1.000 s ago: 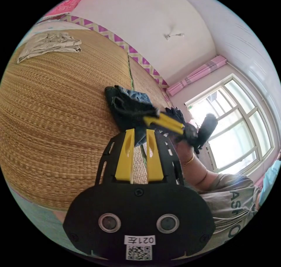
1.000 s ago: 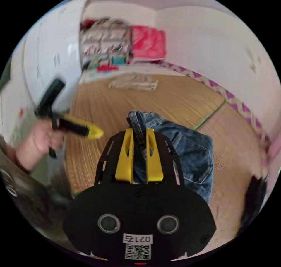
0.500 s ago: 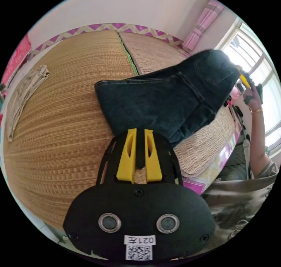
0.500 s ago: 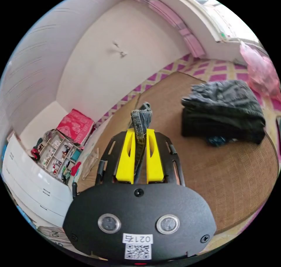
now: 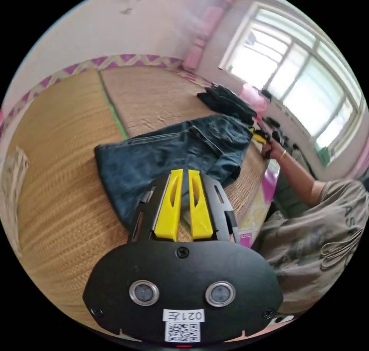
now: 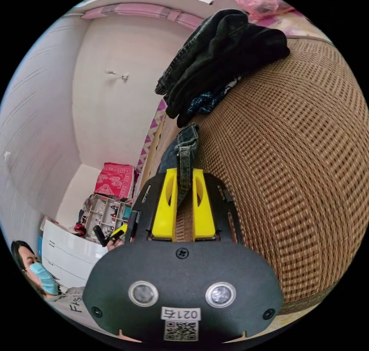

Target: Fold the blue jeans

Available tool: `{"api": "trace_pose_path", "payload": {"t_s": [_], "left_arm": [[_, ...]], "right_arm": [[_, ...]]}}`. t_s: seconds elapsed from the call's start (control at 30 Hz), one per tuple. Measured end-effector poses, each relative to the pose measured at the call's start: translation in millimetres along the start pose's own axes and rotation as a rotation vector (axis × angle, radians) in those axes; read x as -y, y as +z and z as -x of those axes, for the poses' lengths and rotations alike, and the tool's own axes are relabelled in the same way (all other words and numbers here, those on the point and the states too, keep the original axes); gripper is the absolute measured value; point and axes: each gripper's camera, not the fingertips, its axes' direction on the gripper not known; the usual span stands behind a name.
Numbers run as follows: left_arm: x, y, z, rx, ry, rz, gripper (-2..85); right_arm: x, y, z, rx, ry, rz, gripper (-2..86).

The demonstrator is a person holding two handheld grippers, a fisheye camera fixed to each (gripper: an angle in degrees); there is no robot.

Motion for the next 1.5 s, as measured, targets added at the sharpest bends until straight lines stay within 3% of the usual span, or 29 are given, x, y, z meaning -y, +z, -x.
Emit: {"api": "trace_pose_path", "payload": {"t_s": [0.1,0.17,0.37,0.53,0.7,0.9,1.03,1.23,1.4,1.5], "left_arm": [[31,43,-75,0.136,0.198,0.075,7.2],[44,72,-90,0.105,0.217,0.125,8.3],[49,120,-91,0.083,0.229,0.23,10.2],[29,118,-97,0.118,0.362,0.269,11.1],[14,111,-65,0.084,0.279,0.29,7.8],[-33,35,40,-0.175,-0.003,0.06,0.0],[-103,-68,133,-0.217,-0.211,-0.192,-0.8],[-269,-235,273,0.014,-0.517,-0.455,-1.0],[-441,-299,385,0.182,-0.854,-0.488,-1.0],[-537,-265,441,0.044,-1.054,-0.385,-1.0]], "right_arm": [[-31,-14,-16,-0.014,-0.026,-0.011,6.9],[-57,-24,-27,-0.036,-0.033,-0.032,7.0],[-116,-40,-41,-0.117,-0.065,-0.054,7.0],[-152,-53,-68,-0.061,-0.023,-0.045,7.0],[-188,-60,-74,-0.082,-0.046,-0.05,7.0],[-222,-64,-84,-0.065,-0.046,-0.035,7.0],[-241,-64,-88,-0.071,-0.031,-0.036,7.0],[-261,-56,-86,-0.087,-0.03,-0.036,6.9],[-269,-44,-83,-0.093,-0.005,-0.032,6.6],[-270,-33,-78,-0.11,0.009,-0.025,6.2]]}}
